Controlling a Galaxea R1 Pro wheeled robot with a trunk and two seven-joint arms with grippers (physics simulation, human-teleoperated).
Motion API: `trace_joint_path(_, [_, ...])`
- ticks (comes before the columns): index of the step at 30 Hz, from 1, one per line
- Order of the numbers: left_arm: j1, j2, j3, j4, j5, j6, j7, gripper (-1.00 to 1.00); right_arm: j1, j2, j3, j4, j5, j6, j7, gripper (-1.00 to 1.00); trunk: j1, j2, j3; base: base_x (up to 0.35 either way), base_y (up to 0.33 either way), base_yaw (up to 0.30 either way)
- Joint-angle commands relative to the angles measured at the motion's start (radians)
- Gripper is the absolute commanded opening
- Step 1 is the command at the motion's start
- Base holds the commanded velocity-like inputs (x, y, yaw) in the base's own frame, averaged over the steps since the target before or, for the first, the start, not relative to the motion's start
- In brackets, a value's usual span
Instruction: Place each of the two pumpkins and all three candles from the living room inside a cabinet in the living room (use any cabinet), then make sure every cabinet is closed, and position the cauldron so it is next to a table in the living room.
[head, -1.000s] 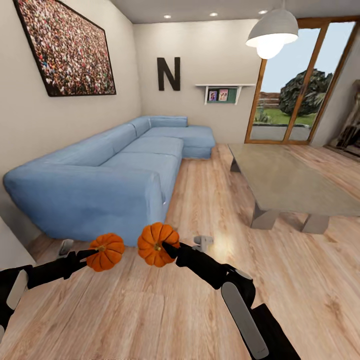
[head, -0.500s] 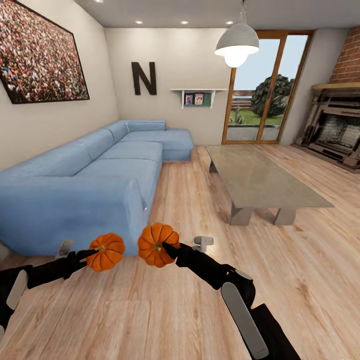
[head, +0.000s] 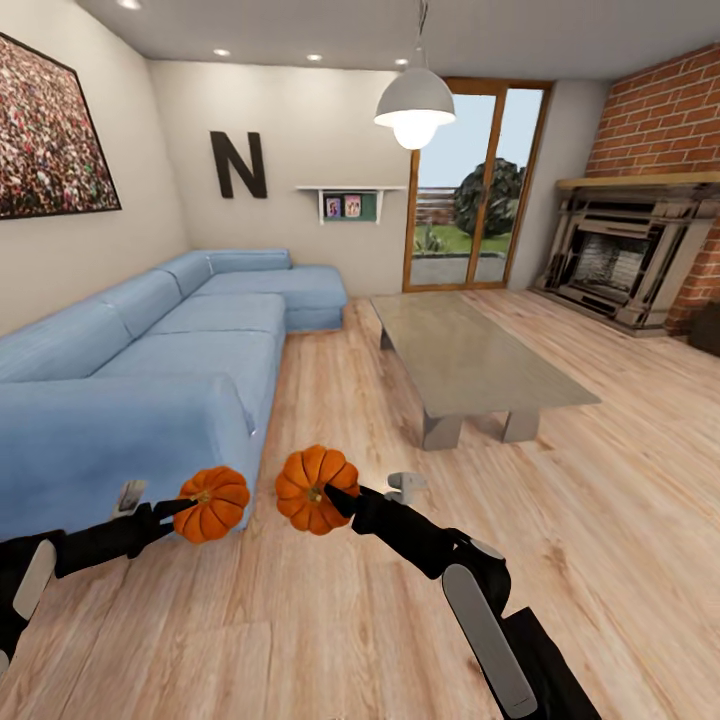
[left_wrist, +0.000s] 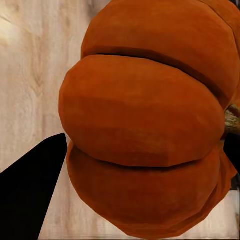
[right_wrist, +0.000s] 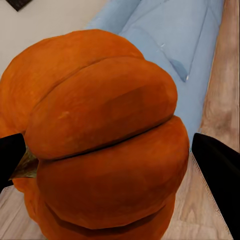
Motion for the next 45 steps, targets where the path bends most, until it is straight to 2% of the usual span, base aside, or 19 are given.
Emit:
trace_joint_path(1, [0.0, 0.0, 0.002, 0.0, 0.008, 0.009, -0.004, -1.0, -0.001, 0.0, -0.001, 0.0, -0.005, 0.005, 0.003, -1.0, -0.004, 0.007, 0.003, -0.066, 0.0, -0.268])
trace_joint_path(15, [0.0, 0.0, 0.002, 0.0, 0.007, 0.008, -0.004, -1.0, -0.001, 0.001, -0.002, 0.0, -0.006, 0.004, 0.002, -1.0, -0.058, 0.105, 0.059, -0.005, 0.0, -0.268])
trace_joint_path(22, [0.0, -0.002, 0.001, 0.0, 0.007, 0.008, -0.003, -1.0, -0.001, 0.002, -0.026, 0.014, -0.006, 0.003, 0.003, -1.0, -0.085, 0.154, 0.087, 0.0, 0.0, -0.268])
trace_joint_path(45, [0.0, -0.004, -0.001, 0.0, 0.002, 0.006, 0.0, -1.0, -0.001, 0.002, -0.027, 0.017, -0.006, 0.002, 0.001, -1.0, -0.173, 0.315, 0.179, 0.0, 0.0, -0.267])
